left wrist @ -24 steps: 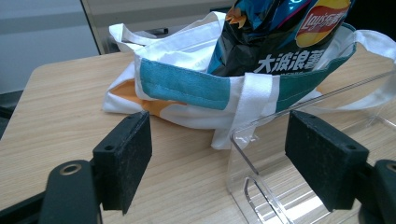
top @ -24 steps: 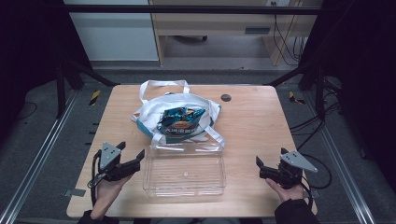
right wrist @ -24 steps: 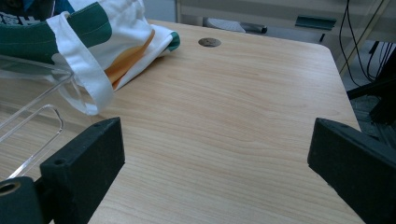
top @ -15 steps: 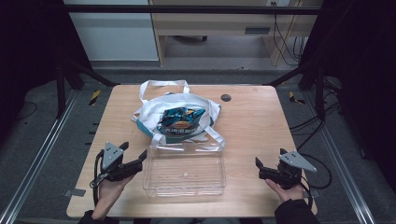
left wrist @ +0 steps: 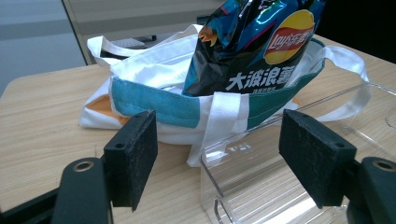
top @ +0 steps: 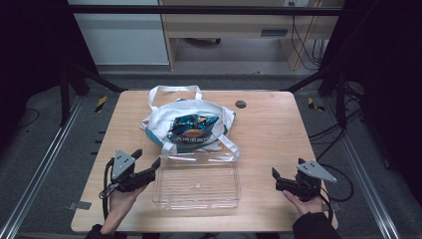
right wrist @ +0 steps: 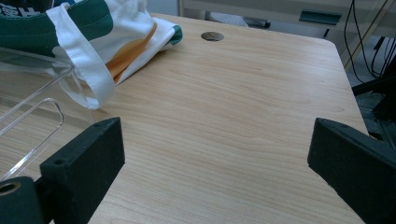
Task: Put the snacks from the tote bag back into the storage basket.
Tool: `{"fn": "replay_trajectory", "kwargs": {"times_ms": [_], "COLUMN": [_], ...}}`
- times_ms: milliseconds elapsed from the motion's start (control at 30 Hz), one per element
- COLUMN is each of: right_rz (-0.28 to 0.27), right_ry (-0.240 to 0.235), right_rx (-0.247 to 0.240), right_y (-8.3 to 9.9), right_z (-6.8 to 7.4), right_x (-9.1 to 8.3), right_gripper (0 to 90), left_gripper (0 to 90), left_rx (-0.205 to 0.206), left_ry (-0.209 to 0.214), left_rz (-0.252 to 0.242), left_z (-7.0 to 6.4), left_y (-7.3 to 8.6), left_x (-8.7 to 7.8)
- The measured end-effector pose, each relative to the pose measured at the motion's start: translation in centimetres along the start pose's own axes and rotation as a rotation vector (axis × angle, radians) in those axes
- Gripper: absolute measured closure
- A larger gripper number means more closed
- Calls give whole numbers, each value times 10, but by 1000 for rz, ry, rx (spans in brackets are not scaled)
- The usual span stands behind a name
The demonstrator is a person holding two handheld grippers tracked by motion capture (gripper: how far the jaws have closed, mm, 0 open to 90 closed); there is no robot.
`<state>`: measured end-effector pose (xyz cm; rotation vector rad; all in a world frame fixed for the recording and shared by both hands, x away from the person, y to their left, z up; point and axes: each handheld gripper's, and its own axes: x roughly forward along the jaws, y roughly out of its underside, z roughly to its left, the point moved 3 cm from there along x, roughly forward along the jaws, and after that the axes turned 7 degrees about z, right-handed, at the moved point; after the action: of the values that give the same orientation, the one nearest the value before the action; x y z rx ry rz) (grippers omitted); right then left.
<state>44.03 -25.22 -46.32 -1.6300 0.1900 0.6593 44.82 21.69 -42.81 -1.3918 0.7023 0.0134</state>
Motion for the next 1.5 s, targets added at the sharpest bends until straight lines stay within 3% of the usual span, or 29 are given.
{"fn": "replay_trajectory", "kwargs": {"times_ms": [633, 1500], "right_rz": [3, 13], "right_ry": [6, 8], "right_rx": [-5, -8], "right_y": [0, 1], "right_z": [1, 1], "right_x": [2, 2], "right_gripper": [41, 42], "left_gripper": [283, 277], "left_rx": [-3, 24], "left_ry": [22, 25], "left_rz": [-35, -16], "left_z": [-6, -15], "left_y": [-24, -49], "left_x": [-2, 26]}}
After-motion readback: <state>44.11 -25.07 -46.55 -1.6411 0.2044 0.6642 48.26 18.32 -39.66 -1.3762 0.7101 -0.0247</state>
